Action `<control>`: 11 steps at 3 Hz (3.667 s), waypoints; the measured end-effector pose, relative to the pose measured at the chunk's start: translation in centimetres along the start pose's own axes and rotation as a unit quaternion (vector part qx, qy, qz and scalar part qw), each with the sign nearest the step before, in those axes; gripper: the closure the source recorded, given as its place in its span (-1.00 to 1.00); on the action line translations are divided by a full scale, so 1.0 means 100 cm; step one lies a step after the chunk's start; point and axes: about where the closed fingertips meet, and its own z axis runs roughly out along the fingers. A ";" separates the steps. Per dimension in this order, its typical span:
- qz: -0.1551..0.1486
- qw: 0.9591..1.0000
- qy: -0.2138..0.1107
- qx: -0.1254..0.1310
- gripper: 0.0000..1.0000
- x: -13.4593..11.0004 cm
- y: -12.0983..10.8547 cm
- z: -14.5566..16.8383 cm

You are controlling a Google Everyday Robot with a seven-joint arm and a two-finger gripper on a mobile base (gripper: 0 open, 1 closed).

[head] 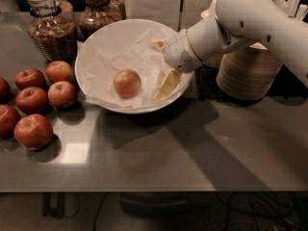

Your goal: Pick apple from white bowl

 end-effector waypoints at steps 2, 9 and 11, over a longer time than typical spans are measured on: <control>-0.053 0.999 -0.002 0.004 -1.00 -0.051 -0.006 -0.006; -0.044 0.999 0.020 -0.025 -1.00 -0.011 -0.019 0.053; -0.035 0.999 0.024 -0.032 -1.00 -0.001 -0.019 0.060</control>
Offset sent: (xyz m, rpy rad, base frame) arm -0.0142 0.0249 0.0626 -0.0026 -0.1225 0.0724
